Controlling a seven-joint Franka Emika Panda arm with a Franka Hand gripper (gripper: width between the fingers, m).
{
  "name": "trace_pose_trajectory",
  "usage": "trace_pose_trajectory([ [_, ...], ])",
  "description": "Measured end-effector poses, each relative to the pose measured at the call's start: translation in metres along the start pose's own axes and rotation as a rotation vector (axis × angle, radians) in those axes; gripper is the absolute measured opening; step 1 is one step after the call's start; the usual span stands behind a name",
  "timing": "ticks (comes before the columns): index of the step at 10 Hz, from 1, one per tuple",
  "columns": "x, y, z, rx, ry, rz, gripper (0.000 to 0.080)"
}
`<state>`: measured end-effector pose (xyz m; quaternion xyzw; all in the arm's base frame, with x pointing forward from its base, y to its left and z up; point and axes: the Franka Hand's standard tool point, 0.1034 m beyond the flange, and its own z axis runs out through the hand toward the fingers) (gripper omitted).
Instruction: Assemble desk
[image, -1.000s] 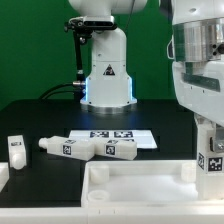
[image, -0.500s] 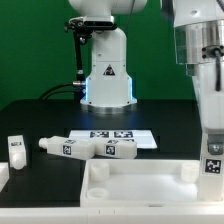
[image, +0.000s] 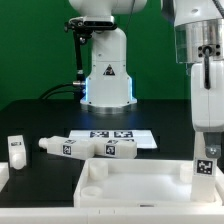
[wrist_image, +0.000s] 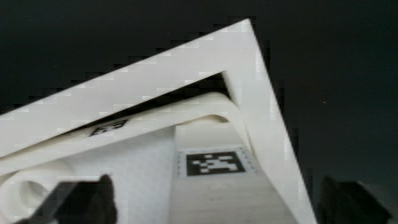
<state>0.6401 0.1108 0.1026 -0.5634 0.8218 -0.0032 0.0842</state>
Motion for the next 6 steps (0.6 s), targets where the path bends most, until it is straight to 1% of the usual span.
trace_pose_trajectory([
  [1, -0.002, -0.001, -0.003, 0.003, -0.003, -0.007, 0.0625],
  [2, -0.008, -0.006, -0.02, 0.014, -0.023, -0.037, 0.0625],
  [3, -0.012, -0.009, -0.033, 0.024, -0.037, -0.035, 0.0644],
  [6, -0.011, -0.008, -0.029, 0.02, -0.033, -0.043, 0.0649],
])
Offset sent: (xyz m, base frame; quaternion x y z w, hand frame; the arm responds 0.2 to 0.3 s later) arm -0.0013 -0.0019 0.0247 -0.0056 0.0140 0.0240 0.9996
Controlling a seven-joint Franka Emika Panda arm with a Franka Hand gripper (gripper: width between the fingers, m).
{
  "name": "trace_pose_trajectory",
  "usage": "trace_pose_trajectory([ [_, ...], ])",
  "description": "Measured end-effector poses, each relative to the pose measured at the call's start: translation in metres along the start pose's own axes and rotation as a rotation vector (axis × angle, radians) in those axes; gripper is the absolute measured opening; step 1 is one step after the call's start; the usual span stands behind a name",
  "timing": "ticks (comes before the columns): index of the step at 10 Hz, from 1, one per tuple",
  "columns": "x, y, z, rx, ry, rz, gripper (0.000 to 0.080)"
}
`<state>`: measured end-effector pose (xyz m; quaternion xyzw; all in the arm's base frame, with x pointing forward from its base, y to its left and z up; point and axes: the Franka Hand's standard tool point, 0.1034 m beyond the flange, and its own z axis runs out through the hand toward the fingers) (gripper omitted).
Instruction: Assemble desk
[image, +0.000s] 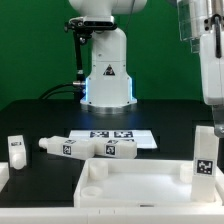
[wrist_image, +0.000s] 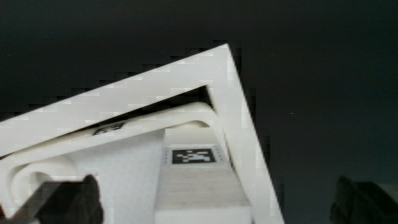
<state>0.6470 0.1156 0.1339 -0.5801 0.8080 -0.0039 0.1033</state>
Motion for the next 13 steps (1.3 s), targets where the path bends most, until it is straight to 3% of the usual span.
trace_pose_trajectory([
  [2, 0.001, 0.0, 0.0, 0.001, 0.0, -0.026, 0.0649],
  [3, 0.003, -0.001, -0.008, 0.012, -0.006, -0.055, 0.0649],
  [4, 0.013, 0.004, -0.017, 0.018, -0.01, -0.19, 0.0649],
  [6, 0.035, 0.021, -0.03, 0.002, -0.014, -0.277, 0.0649],
  [9, 0.034, 0.022, -0.028, 0.0, -0.007, -0.506, 0.0649],
  [13, 0.034, 0.02, -0.025, -0.002, -0.009, -0.442, 0.0649],
])
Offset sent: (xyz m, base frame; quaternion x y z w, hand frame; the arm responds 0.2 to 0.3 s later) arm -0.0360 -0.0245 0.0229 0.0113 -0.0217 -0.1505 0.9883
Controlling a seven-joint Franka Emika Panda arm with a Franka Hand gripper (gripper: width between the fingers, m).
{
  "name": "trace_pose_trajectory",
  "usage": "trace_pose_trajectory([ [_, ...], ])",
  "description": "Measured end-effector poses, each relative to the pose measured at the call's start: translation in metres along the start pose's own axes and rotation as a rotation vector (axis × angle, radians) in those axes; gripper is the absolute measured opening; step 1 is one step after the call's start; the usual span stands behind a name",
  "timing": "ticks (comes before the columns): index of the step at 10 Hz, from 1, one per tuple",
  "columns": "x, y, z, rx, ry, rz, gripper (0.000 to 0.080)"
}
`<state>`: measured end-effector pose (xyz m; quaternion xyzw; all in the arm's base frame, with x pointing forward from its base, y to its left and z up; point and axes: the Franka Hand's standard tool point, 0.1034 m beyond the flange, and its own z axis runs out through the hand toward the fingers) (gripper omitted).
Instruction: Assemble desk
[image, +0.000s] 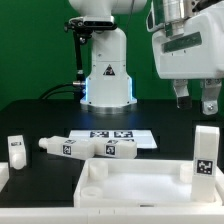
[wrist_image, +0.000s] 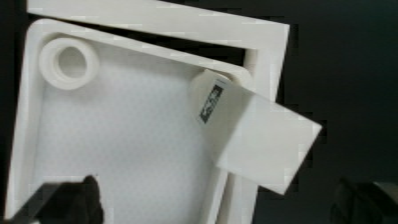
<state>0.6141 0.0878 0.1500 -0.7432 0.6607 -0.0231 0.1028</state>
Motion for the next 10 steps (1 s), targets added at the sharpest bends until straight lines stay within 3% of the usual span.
trace_pose_trajectory([
  [2, 0.002, -0.005, -0.001, 0.042, -0.006, 0.082, 0.0649],
  [6, 0.004, -0.003, 0.001, 0.048, -0.006, 0.084, 0.0649],
  [7, 0.017, 0.012, 0.008, 0.064, 0.003, 0.117, 0.0649],
  [9, 0.044, 0.051, 0.022, 0.056, 0.02, 0.169, 0.0649],
  [10, 0.049, 0.067, 0.031, 0.052, 0.037, 0.201, 0.0649],
])
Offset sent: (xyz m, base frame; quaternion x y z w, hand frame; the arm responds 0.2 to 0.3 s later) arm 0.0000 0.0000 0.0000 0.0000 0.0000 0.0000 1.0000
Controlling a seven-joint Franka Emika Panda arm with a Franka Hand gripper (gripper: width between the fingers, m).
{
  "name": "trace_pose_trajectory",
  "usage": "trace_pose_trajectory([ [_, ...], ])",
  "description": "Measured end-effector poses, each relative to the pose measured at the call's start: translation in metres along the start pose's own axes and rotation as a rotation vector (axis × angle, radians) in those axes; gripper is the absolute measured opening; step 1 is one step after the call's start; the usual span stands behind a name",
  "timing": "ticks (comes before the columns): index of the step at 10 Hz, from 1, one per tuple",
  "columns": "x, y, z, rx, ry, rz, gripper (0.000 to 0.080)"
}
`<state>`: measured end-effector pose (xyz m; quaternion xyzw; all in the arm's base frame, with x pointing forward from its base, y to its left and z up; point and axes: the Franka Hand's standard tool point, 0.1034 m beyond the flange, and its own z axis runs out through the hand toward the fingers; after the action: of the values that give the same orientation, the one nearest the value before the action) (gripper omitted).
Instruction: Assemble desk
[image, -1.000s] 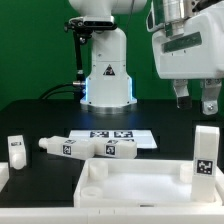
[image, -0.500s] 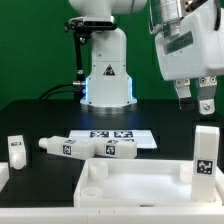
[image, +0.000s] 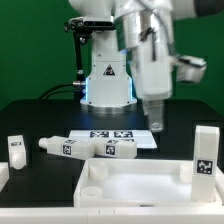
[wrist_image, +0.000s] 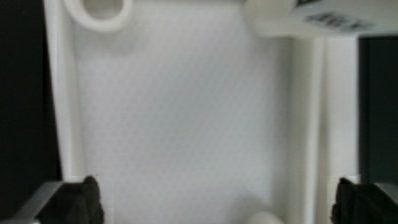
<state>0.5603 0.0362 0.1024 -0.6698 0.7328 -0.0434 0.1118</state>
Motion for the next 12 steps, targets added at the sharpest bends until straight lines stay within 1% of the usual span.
trace_pose_trajectory([
  [1, -0.005, 0.005, 0.003, -0.009, 0.0, -0.001, 0.0649],
  [2, -0.006, 0.003, 0.002, -0.006, -0.002, -0.005, 0.0649],
  [4, -0.005, 0.003, 0.002, -0.007, -0.001, -0.006, 0.0649],
  [5, 0.003, 0.008, 0.003, 0.01, -0.001, 0.006, 0.0649],
  [6, 0.023, 0.029, 0.007, 0.012, 0.002, 0.052, 0.0649],
  [7, 0.041, 0.051, 0.011, 0.002, 0.007, 0.06, 0.0649],
  [8, 0.055, 0.073, 0.016, -0.002, 0.013, 0.089, 0.0649],
  [9, 0.055, 0.076, 0.018, -0.008, 0.013, 0.092, 0.0649],
  [12, 0.055, 0.075, 0.019, -0.008, 0.015, 0.091, 0.0649],
])
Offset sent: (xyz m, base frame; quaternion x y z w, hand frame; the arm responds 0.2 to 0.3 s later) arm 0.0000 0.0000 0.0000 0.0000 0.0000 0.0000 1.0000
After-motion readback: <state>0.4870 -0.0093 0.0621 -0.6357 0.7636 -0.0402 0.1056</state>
